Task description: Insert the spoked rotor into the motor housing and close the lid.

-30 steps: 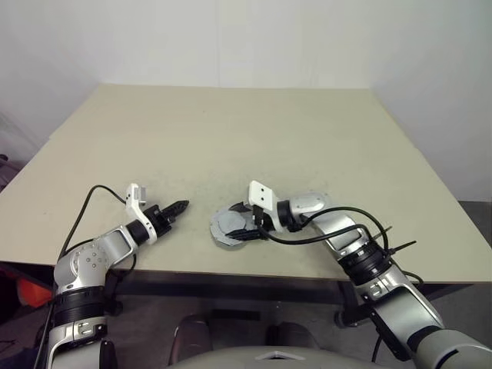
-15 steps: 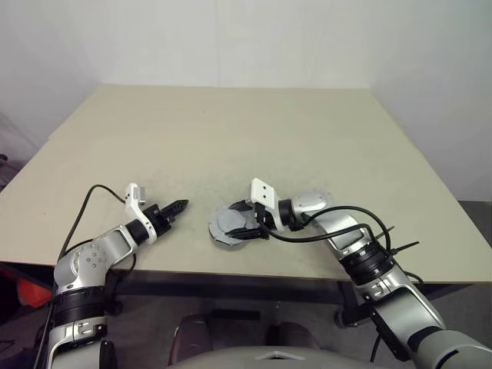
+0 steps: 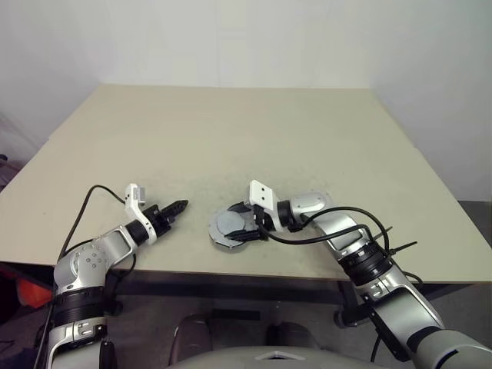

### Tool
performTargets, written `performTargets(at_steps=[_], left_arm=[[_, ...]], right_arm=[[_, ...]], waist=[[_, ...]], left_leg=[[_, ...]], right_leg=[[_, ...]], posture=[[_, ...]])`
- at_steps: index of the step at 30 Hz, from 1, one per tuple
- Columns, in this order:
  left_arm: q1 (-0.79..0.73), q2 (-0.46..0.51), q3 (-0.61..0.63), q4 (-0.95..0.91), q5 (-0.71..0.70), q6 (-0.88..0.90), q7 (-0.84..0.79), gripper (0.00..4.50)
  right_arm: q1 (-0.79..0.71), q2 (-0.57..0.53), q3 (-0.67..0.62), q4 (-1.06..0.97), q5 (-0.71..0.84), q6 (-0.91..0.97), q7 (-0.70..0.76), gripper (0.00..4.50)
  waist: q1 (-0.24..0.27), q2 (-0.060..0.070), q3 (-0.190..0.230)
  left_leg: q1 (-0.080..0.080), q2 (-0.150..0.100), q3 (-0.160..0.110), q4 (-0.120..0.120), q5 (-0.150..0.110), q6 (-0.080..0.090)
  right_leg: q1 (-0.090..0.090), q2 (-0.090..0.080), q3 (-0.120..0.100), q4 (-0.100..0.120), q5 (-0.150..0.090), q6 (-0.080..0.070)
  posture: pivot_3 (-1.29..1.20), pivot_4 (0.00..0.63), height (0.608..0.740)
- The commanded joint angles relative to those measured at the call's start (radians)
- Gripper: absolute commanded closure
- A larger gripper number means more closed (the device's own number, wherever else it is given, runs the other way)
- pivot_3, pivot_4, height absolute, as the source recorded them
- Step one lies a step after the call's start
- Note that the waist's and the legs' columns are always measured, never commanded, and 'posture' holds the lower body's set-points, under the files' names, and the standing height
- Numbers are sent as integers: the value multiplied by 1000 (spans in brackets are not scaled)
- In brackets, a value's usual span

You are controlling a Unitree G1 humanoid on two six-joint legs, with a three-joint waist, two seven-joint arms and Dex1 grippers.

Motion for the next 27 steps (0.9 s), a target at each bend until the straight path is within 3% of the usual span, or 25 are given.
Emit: performTargets(at_steps=[1,27], left_arm=[[-7,13,11,-25,-5,-12,-4,4492],[-3,13,12,-35,-13,-2,6,4492]], right_arm=[[-10,3,-9,-14,2,-24,3,1547],[14,-20,23,24,-19,-15,39,1547]], waist=[[0,0,0],[1,0,0]], left_leg=[[0,0,0,0,0,0],[0,0,0,0,0,0]], right_leg=[[0,0,0,0,0,0],[1,0,0,0,0,0]], posture=[[0,0,740],[0,0,740]])
